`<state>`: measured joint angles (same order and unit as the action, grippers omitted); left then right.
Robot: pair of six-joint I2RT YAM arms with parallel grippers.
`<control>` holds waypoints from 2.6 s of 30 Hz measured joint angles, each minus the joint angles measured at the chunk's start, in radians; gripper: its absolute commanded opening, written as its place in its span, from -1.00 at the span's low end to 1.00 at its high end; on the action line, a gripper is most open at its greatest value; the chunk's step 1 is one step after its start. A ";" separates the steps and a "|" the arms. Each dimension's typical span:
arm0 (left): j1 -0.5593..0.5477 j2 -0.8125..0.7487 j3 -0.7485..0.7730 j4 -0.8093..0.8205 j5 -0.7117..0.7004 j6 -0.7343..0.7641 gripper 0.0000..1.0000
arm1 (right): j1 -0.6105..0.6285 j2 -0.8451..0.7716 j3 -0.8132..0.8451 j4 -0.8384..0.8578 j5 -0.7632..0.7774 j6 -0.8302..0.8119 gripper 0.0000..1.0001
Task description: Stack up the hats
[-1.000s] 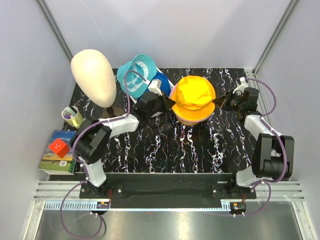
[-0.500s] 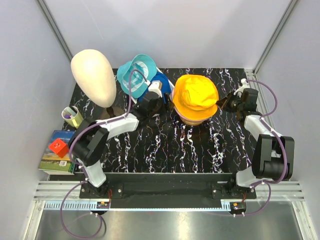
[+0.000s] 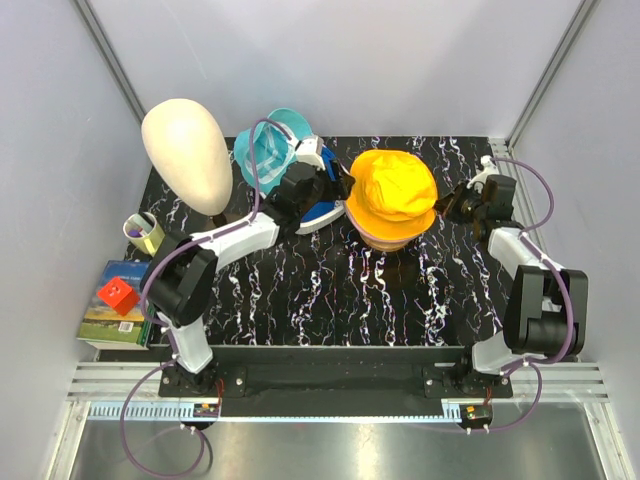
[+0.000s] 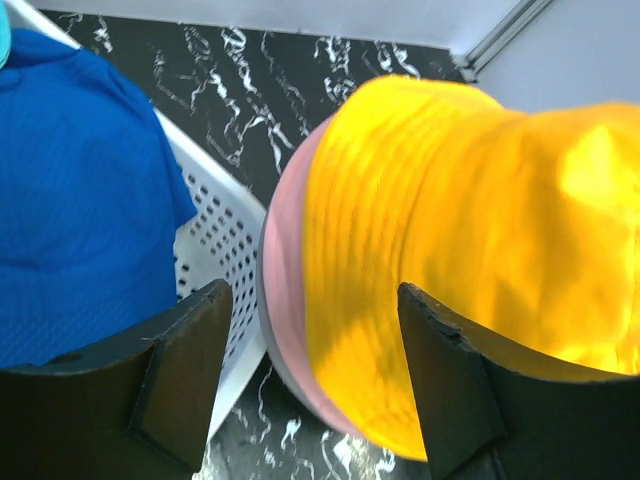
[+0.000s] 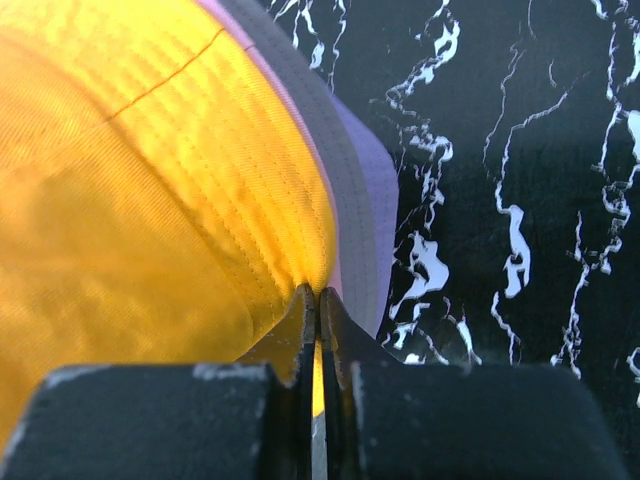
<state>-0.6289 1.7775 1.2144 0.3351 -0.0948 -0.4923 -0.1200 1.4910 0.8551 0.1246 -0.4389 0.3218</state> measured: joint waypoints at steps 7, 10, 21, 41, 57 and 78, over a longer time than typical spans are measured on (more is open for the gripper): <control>0.065 0.051 0.010 0.093 0.087 -0.064 0.42 | -0.001 0.107 0.122 -0.031 0.003 -0.047 -1.00; 0.085 0.066 0.010 0.133 0.121 -0.089 0.40 | -0.003 0.145 0.176 -0.052 0.004 -0.067 -1.00; 0.087 0.119 0.016 0.298 0.296 -0.190 0.33 | -0.003 0.181 0.215 -0.063 -0.001 -0.090 -1.00; 0.085 0.222 0.098 0.314 0.384 -0.249 -1.00 | -0.003 0.181 0.215 -0.063 -0.008 -0.092 -1.00; 0.066 0.227 0.099 0.238 0.307 -0.180 -1.00 | -0.003 0.177 0.212 -0.062 -0.004 -0.091 -1.00; -0.026 0.219 0.115 0.070 0.025 0.034 -0.48 | 0.000 0.045 0.119 -0.060 0.075 -0.074 -0.63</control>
<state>-0.6544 1.9961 1.3293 0.4053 -0.0700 -0.4583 -0.1196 1.5364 0.9737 0.0647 -0.3637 0.2474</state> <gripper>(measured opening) 0.024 0.012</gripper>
